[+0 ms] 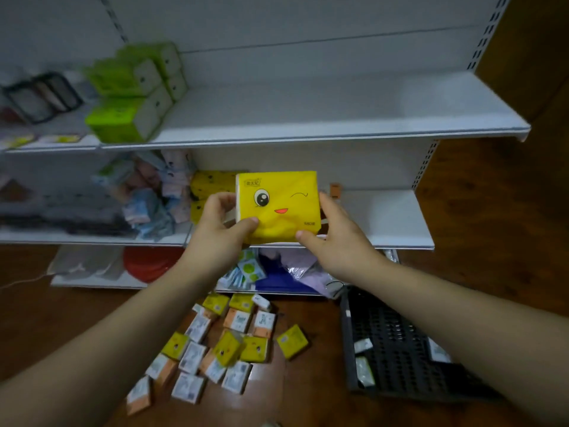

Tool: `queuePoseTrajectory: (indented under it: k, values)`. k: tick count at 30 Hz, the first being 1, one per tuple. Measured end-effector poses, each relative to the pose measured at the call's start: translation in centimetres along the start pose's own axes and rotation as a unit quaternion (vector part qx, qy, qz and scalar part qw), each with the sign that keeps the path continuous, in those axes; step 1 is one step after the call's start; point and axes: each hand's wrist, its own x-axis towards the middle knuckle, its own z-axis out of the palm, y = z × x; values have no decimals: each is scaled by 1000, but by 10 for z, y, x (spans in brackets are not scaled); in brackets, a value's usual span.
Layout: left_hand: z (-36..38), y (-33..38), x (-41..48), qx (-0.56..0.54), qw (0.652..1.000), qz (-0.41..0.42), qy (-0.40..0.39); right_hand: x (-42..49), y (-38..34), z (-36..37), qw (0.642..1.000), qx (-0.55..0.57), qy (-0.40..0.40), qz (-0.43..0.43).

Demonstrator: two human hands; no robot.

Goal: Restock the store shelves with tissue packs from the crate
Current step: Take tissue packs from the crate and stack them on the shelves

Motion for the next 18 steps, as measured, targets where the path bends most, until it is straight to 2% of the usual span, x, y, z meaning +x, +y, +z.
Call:
queuePoseTrajectory:
  k: [8, 18]
  values:
    - [-85, 11, -29, -1, 1000, 0, 30, 10, -71, 59, 999, -29, -36, -2]
    - [-210, -46, 22, -9, 998, -70, -1, 56, -108, 198, 995, -12, -34, 90]
